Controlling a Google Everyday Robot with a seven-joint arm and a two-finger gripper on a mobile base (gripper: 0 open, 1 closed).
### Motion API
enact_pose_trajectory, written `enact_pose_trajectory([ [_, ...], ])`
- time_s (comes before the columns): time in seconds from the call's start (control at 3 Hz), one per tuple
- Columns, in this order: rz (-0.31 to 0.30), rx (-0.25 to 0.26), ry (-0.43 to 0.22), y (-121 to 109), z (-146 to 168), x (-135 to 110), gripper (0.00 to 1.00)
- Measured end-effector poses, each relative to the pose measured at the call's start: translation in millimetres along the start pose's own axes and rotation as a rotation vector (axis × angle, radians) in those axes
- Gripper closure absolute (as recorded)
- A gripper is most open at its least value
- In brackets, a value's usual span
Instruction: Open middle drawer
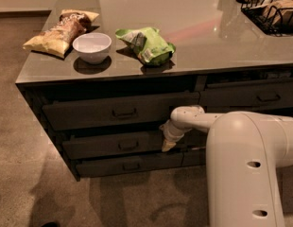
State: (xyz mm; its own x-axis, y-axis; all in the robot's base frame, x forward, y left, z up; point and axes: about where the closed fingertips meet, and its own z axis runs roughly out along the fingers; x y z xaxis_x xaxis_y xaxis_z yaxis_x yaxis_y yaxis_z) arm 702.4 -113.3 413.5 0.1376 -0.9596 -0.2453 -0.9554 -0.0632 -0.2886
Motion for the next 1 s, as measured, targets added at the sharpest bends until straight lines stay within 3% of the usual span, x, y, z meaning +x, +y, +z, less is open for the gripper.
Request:
enact_pose_trajectory([
  [0.33, 0.001, -0.014, -0.017, 3, 1, -2, 0.27],
  [0.67, 0.0, -0.02, -0.06, 21, -10, -7, 0.24],
  [1.0, 0.028, -0.023, -0.108, 66, -28, -6, 0.22],
])
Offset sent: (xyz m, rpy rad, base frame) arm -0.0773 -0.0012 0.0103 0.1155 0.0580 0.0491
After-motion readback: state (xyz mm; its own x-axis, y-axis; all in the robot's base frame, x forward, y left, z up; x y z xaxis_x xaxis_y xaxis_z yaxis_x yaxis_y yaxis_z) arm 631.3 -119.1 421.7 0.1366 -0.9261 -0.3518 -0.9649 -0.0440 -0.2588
